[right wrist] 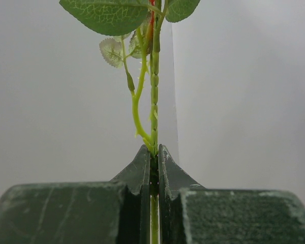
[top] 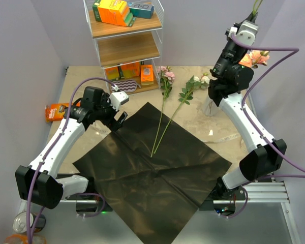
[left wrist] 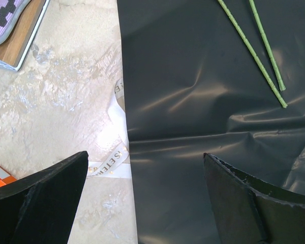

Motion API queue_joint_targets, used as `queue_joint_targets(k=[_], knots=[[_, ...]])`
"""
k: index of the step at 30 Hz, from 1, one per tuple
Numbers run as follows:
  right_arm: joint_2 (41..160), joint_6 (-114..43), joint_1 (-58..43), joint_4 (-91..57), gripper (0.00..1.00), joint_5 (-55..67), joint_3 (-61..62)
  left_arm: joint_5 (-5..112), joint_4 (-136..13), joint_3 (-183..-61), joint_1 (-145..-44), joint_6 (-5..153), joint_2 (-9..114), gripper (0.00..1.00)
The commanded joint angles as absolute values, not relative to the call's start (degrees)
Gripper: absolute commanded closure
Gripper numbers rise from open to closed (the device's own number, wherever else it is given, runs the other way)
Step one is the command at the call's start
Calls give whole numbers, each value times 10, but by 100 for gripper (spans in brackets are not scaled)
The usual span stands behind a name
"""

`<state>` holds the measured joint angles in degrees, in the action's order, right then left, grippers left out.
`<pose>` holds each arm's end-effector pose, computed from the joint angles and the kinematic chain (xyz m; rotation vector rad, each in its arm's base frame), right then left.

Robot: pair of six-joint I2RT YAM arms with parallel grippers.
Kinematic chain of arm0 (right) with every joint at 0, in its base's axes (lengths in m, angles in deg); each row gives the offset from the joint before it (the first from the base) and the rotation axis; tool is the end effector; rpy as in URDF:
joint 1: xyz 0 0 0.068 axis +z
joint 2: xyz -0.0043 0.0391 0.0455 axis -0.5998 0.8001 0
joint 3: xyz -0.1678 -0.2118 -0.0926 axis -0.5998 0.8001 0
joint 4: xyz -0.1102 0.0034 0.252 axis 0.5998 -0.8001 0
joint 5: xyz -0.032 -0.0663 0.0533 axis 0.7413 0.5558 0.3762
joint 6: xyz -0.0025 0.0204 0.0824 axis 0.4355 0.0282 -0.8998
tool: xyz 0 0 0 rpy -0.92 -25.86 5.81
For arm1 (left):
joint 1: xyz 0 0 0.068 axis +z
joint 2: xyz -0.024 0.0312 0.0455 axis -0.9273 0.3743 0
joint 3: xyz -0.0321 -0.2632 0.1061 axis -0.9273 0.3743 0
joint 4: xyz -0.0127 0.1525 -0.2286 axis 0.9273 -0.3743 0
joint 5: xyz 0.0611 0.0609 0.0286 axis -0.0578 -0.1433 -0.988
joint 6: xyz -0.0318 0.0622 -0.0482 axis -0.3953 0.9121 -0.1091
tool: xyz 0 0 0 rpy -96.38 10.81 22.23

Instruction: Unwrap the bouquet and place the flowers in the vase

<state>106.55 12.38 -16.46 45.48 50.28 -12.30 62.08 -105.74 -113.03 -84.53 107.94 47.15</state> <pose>0.3187 0.0712 0.5773 0.3112 0.7122 -0.4884 0.2660 -0.1014 0.2955 0.9254 2.2094 -0.3102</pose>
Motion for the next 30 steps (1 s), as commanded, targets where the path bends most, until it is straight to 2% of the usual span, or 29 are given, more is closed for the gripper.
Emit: queue_joint_targets(k=[1,12,22,26,30], knots=[[1071,111,-178,491,100,491,-126,632,-1043,-1128,-843,1078,466,1],[1102,103,-188,490,100,521,-123,630,-1048,-1127,-843,1088,456,1],[1087,96,-188,481,100,548,-54,623,-1060,-1141,-843,1094,444,1],[1073,57,-185,410,100,591,-44,624,-1063,-1143,-843,1094,435,1],[1060,2,-178,253,98,660,-65,626,-1066,-1148,-843,1093,432,1]])
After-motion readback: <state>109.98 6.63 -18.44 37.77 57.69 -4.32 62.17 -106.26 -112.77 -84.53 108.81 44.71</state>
